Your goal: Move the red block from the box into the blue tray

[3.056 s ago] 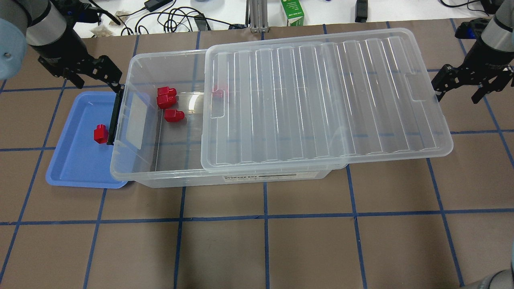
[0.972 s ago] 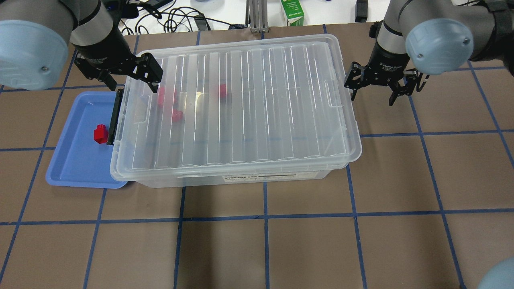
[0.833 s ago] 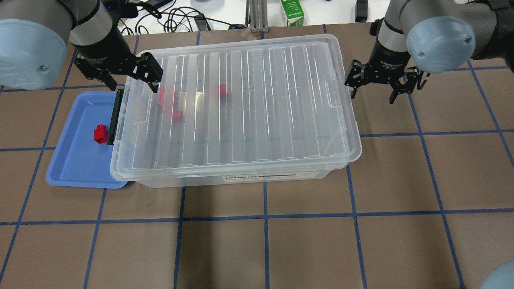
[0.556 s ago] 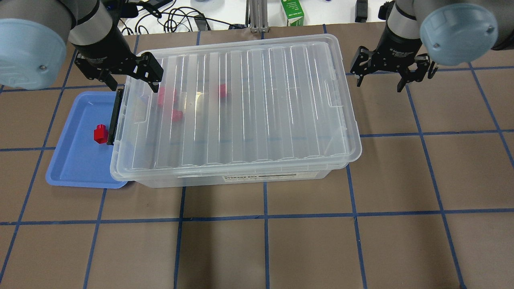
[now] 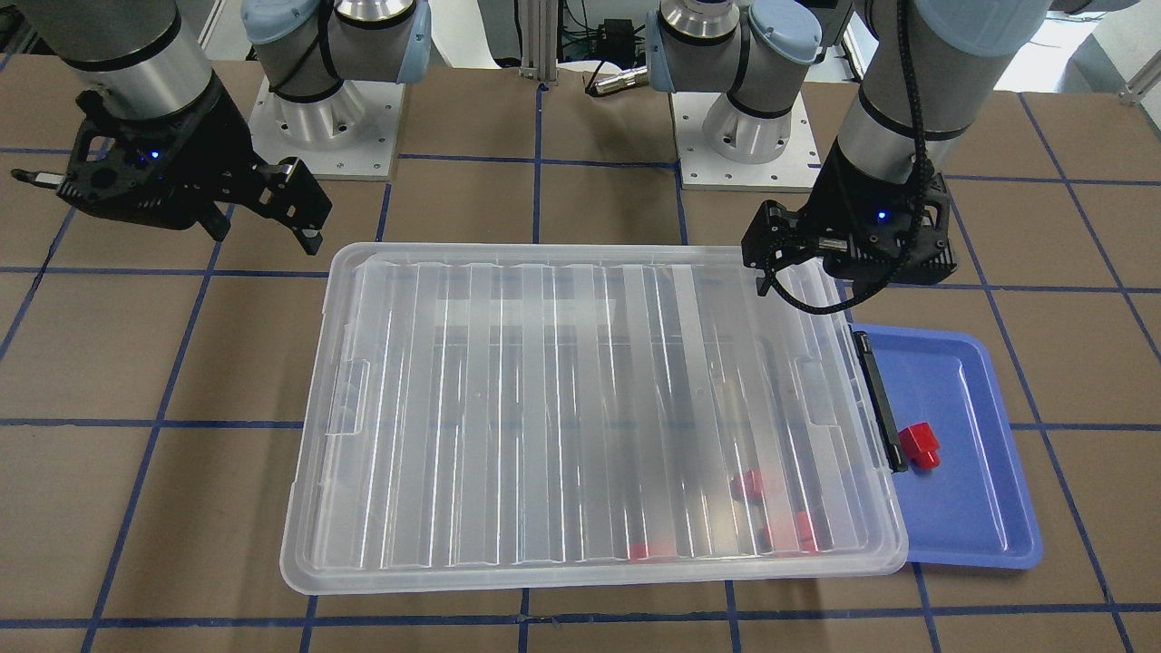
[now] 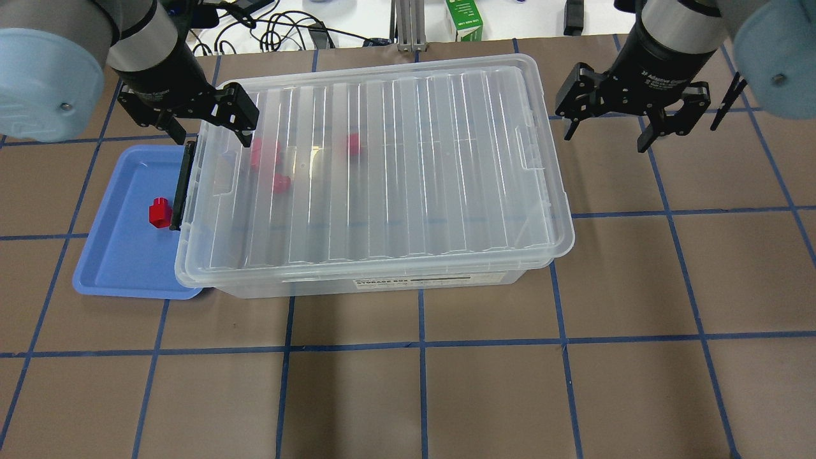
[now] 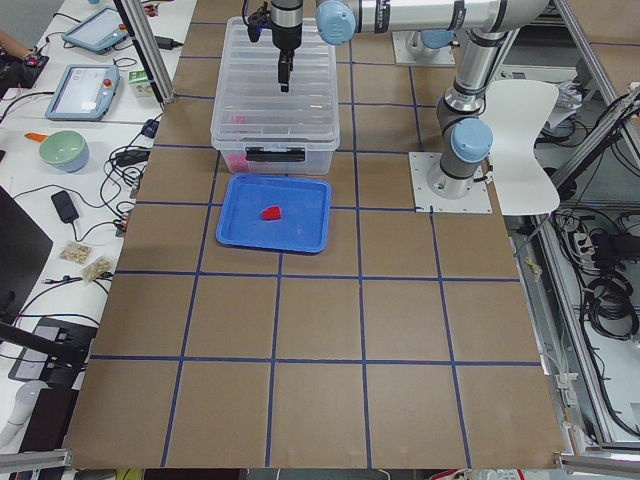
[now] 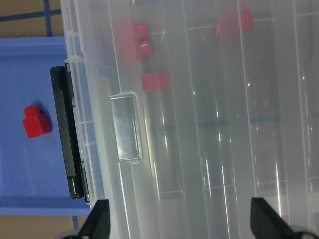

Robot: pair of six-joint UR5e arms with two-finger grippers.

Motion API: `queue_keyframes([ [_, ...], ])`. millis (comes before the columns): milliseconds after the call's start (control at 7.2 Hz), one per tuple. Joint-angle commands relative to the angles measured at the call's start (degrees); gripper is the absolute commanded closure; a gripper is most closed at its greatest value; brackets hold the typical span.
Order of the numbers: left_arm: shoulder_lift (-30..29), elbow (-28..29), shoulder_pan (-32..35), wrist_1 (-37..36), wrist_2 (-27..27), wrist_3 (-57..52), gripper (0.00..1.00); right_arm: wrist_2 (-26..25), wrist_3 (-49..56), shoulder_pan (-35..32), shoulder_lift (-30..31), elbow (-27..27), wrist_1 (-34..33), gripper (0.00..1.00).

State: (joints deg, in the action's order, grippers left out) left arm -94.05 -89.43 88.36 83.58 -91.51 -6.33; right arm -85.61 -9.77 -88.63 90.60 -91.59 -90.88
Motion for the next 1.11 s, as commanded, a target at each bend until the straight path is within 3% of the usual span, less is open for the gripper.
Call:
queue_keyframes([
  [0,-0.1,0.0,0.1,0.2,-0.4,0.0,0.0,0.0,0.2,-1.8,0.8,-1.8,-0.4,0.0],
  [417,0.1,-0.5,0.2,0.2,-0.5,0.0,0.0,-3.0,1.0,-1.5,0.9,-1.2,-0.4,0.0],
  [972,0.2,-0.8,0.7,0.3,-0.3,0.1,0.0,-3.3,5.4,-0.8,1.1,-1.4,0.4,0.0],
])
